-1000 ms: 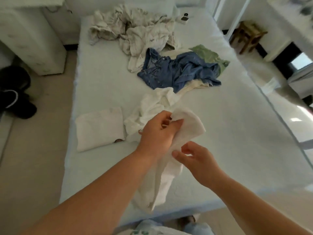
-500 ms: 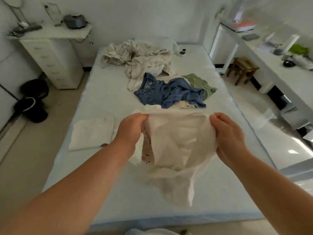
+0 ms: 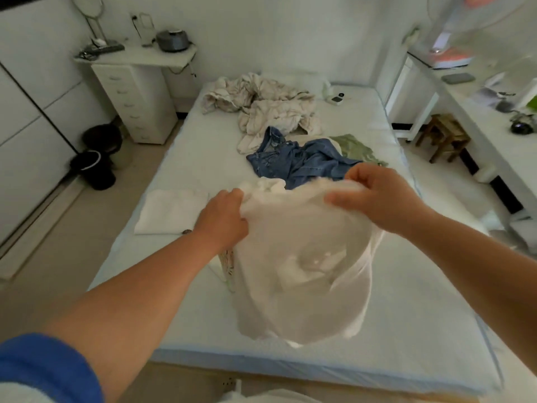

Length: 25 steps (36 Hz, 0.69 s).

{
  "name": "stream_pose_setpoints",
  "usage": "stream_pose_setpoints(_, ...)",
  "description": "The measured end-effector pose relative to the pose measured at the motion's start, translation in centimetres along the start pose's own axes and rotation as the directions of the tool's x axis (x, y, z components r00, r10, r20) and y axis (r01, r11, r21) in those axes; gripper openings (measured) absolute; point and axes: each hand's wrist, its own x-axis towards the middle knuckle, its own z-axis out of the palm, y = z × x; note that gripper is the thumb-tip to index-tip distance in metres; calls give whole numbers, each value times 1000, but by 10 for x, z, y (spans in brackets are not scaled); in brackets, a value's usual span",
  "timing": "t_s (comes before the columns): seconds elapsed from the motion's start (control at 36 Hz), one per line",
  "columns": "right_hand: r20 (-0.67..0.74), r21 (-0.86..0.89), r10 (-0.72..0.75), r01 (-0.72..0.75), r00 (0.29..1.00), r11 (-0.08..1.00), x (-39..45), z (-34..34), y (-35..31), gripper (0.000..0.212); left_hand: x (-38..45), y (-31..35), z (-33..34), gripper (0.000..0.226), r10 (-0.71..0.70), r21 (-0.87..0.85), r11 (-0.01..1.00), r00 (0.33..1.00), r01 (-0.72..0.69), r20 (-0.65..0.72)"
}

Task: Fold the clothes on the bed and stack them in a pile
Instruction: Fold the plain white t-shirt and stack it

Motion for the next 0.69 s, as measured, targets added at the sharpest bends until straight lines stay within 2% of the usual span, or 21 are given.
stream_pose_setpoints(0.06, 141, -357, -28, 77, 990, 931, -3, -10, 6, 54, 5, -15, -10, 24, -59, 32, 998, 998, 58, 15)
stream_pose_setpoints(0.11, 219, -609, 4, 133, 976, 782, -5, -17, 15, 57, 9, -26, -23, 13, -120, 6, 993, 992, 120, 50)
stream_pose_setpoints(0.17, 209, -763, -23, 178, 978, 621, -4, -20, 27, 48, 12, -29, -31, 13, -152, -76, 984, 986, 158, 74)
stream_pose_setpoints(0.22, 146, -809, -86, 169, 986, 563, -1, -24, 32, 30, 16, -24, -35, 16, -146, -177, 972, 987, 154, 61)
stream_pose_setpoints(0.28, 49, -729, -103, 106, 993, 676, 3, -28, 31, 14, 20, -12, -39, 13, -144, -316, 935, 987, 159, 70)
stream_pose_setpoints(0.33, -5, -516, -46, 37, 999, 856, 9, -34, 25, 5, 22, 1, -45, 13, -131, -418, 895, 987, 157, 91)
stream_pose_setpoints(0.39, -15, -288, -15, 10, 1000, 957, 13, -41, 18, 4, 24, 10, -52, 17, -109, -448, 881, 987, 153, 122)
stream_pose_setpoints(0.44, 6, -154, -10, 10, 1000, 988, 15, -45, 7, 4, 27, 18, -58, 14, -55, -381, 919, 988, 106, 141)
stream_pose_setpoints(0.5, 45, -64, -3, 6, 999, 998, 16, -45, -5, 9, 29, 27, -60, 12, 9, -236, 971, 988, 29, 157)
stream_pose_setpoints(0.53, 62, -18, 1, 1, 998, 1000, 17, -44, -10, 11, 27, 35, -61, 23, 41, -188, 982, 983, -7, 177)
stream_pose_setpoints(0.56, 74, 34, 7, -10, 997, 999, 17, -42, -16, 14, 26, 43, -59, 44, 86, -176, 983, 975, -50, 204)
stream_pose_setpoints(0.58, 78, 87, 18, -25, 997, 996, 18, -39, -22, 14, 23, 54, -58, 64, 140, -192, 977, 963, -96, 229)
stream_pose_setpoints(0.61, 72, 129, 28, -37, 997, 991, 19, -36, -28, 14, 19, 65, -55, 75, 194, -212, 967, 948, -141, 252)
stream_pose_setpoints(0.64, 56, 148, 31, -39, 998, 988, 19, -33, -33, 14, 15, 75, -52, 75, 244, -235, 954, 935, -184, 257)
stream_pose_setpoints(0.69, 11, 148, 31, -32, 999, 989, 20, -30, -40, 13, 12, 89, -45, 44, 313, -272, 928, 929, -254, 198)
